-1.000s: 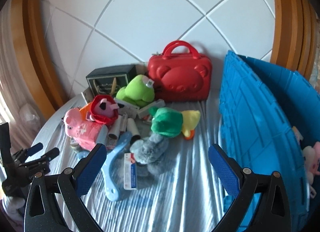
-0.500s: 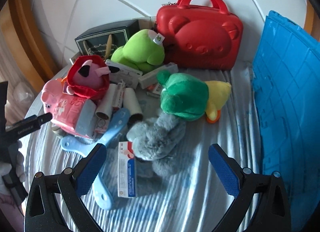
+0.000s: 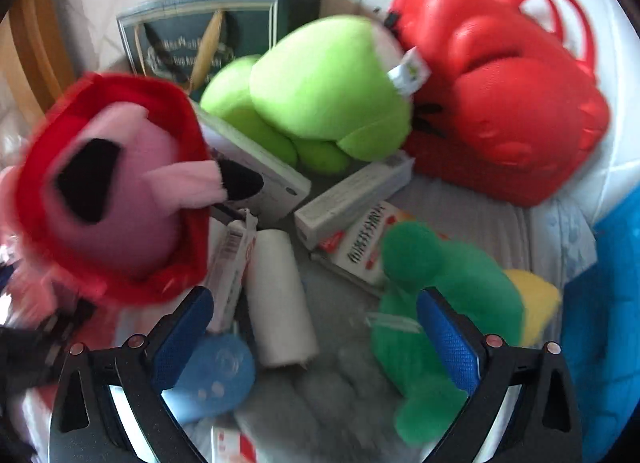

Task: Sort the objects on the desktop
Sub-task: 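Grasp the pink tissue pack with the left tool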

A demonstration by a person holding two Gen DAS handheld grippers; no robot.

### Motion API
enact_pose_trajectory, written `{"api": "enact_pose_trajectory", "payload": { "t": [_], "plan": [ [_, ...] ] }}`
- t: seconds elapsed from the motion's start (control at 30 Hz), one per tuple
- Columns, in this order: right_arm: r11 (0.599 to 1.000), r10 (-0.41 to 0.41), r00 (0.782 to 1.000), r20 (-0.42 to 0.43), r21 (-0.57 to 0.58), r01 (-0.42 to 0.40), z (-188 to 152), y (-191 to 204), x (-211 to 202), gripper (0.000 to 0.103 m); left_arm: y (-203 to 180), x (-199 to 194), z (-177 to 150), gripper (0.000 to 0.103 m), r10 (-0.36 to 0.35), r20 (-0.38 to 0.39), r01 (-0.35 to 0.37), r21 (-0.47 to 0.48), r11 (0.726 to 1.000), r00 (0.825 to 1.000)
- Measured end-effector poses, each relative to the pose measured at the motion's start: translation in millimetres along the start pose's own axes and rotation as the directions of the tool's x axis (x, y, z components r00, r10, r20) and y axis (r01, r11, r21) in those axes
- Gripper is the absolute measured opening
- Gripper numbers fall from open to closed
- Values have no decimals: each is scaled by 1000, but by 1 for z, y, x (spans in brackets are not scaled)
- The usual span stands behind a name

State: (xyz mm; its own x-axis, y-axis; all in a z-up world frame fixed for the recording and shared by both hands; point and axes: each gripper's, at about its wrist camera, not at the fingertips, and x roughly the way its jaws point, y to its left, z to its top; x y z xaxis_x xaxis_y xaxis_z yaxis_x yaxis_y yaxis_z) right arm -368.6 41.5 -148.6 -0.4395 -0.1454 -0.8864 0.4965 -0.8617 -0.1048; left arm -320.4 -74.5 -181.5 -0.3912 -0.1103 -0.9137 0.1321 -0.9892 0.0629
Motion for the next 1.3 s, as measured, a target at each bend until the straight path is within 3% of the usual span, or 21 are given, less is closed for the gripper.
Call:
{"api": "enact_pose_trajectory", "payload": {
  "t": [0.03, 0.07, 0.1, 0.17, 0.2, 0.23, 0.27, 0.37, 0.53, 0.63, 0.77, 0.87, 0.97, 1.0, 1.07, 1.1, 1.13, 1.17, 1.2, 1.23, 1.3],
  "plan": [
    [1000, 11, 1000, -16, -5, -12, 0, 5, 12, 103, 8, -3, -12, 98, -21, 9, 21, -6, 1000, 1000],
    [997, 76, 997, 21, 10, -76, -1, 6, 17, 103, 15, -5, -21, 97, -15, -4, 15, -11, 1000, 1000],
    [998, 68, 998, -2, 14, -68, -4, 8, 25, 103, 23, -6, -30, 97, 8, -14, -9, -16, 1000, 1000],
    [998, 59, 991, -119, -13, -61, -19, 21, 47, 103, 37, 0, -50, 97, 103, -60, -104, -14, 994, 993],
    [992, 125, 981, -148, -6, -127, -31, 26, 53, 103, 44, 3, -60, 97, 107, -73, -109, -26, 994, 992],
    [991, 124, 977, -174, -35, -132, -45, 35, 55, 103, 53, 4, -68, 97, 77, -81, -82, -53, 995, 994],
    [990, 122, 985, -121, -57, -130, -58, 40, 48, 103, 62, 1, -75, 97, 45, -82, -53, -91, 994, 996],
    [987, 145, 982, -120, -48, -152, -87, 43, 41, 103, 72, -16, -86, 97, 59, -45, -64, -129, 990, 997],
    [963, 209, 962, -179, -136, -234, -127, 62, 19, 103, 79, -64, -95, 97, 34, 54, -22, -208, 978, 998],
    [959, 241, 967, -89, -131, -251, -124, 61, -9, 103, 79, -77, -105, 97, 25, 58, -9, -268, 963, 998],
    [961, 272, 954, 130, -81, -263, -91, 55, -56, 103, 74, -65, -122, 97, -48, 8, 48, -317, 947, 999],
    [972, 231, 917, 325, -118, -203, -50, 62, -98, 103, 65, -56, -119, 97, -52, 3, 50, -306, 951, 999],
    [981, 180, 906, 384, -143, -134, 11, 74, -105, 103, 52, -34, -102, 97, -52, -29, 43, -271, 962, 998],
    [982, 173, 918, 356, -139, -132, 31, 79, -91, 103, 47, -26, -98, 97, -7, -43, -5, -254, 967, 999],
    [988, 124, 971, 206, -115, -102, 66, 88, -47, 103, 37, -13, -92, 97, 99, -51, -106, -186, 977, 994],
    [987, 102, 992, 73, -134, -92, 79, 94, -6, 103, 35, -12, -90, 97, 132, -38, -136, -163, 977, 991],
    [985, 81, 996, -32, -151, -85, 86, 94, 27, 103, 35, -16, -89, 97, 155, -20, -157, -146, 977, 988],
    [979, 31, 988, -154, -193, -61, 74, 97, 61, 103, 36, -19, -89, 97, 191, -4, -190, -117, 975, 982],
    [976, 67, 978, -197, -189, -105, 62, 94, 73, 101, 38, -21, -89, 97, 234, 8, -232, -87, 969, 972],
    [975, 162, 969, -189, -120, -187, 52, 81, 70, 101, 44, -22, -91, 97, 264, 9, -262, -71, 962, 965],
    [959, 237, 940, -245, -94, -267, 19, 68, 65, 101, 62, -23, -96, 97, 229, -17, -230, -80, 970, 973]
  ]
}}
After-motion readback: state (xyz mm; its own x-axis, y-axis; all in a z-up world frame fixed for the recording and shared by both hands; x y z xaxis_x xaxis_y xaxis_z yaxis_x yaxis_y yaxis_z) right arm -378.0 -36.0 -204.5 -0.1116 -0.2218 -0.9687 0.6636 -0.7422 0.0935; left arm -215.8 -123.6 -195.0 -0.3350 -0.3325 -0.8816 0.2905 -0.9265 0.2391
